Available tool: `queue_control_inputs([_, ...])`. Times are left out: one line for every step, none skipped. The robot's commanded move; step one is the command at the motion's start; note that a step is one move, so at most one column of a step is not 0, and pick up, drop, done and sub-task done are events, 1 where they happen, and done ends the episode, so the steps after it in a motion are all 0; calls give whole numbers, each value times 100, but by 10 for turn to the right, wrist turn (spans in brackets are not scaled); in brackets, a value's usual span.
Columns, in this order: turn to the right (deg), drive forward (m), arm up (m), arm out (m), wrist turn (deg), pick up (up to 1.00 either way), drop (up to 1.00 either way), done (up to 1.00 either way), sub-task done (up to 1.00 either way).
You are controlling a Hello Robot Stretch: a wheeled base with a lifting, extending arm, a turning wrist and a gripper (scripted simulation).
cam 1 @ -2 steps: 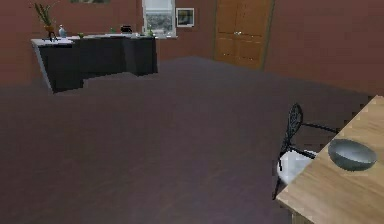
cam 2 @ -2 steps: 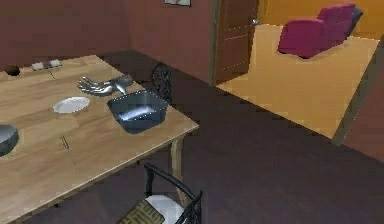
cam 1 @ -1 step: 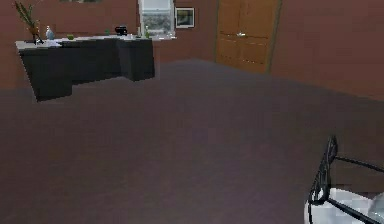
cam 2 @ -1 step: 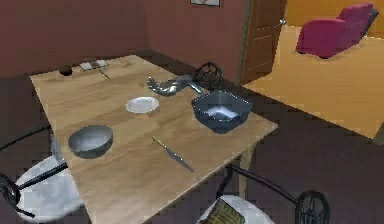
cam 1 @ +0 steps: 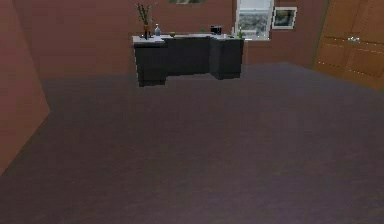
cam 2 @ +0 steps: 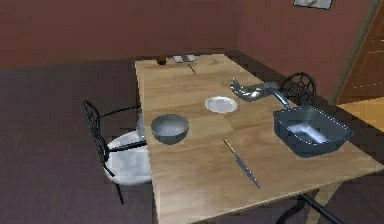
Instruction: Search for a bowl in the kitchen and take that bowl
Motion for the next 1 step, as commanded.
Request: queue_control_inputs([0,0,50,0,0,0,0,0,0])
